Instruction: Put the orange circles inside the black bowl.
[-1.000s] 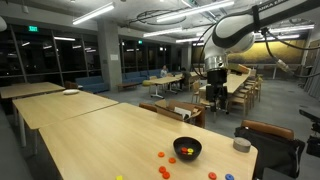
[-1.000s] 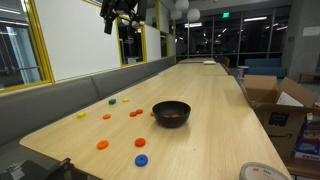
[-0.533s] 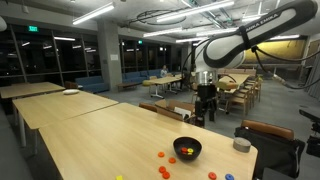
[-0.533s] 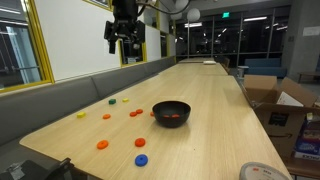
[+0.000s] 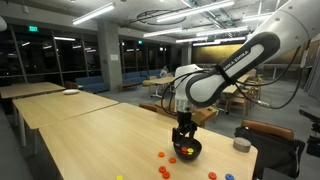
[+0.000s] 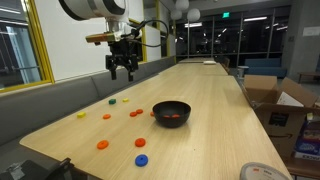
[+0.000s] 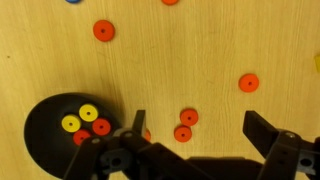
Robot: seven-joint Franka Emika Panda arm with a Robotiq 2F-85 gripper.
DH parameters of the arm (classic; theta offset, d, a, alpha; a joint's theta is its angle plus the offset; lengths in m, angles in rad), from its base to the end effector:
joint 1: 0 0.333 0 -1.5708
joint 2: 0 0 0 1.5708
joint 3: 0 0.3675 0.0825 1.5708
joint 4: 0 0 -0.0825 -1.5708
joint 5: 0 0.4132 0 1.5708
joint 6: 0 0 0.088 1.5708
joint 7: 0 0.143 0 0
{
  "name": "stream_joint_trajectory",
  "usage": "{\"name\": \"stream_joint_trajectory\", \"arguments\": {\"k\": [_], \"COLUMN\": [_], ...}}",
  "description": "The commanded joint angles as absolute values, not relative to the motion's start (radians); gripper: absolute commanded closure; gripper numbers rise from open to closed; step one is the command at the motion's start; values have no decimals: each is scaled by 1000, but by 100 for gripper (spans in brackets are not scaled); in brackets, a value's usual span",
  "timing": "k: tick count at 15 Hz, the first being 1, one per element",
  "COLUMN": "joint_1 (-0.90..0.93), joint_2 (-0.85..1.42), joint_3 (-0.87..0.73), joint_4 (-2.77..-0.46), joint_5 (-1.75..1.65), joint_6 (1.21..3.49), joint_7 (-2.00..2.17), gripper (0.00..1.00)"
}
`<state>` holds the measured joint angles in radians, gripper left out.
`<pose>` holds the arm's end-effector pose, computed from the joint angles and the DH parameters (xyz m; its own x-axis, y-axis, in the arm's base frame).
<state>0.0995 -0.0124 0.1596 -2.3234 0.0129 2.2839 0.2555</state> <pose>0.5051 0.1346 0.3383 0.9996 -0.0050 -0.0283 -0.0050 -1.0000 -0.0004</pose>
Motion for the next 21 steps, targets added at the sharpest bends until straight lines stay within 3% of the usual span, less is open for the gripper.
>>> {"name": "stream_joint_trajectory", "arguments": {"k": [1, 21], "joint_1": [123, 268], "joint_2": [122, 594], "joint_3": [151, -11], "joint_4": [-2253, -1980], "joint_5": [-42, -22], "joint_6": [2379, 2615], "joint_7": [365, 563], "gripper": [0, 0]}}
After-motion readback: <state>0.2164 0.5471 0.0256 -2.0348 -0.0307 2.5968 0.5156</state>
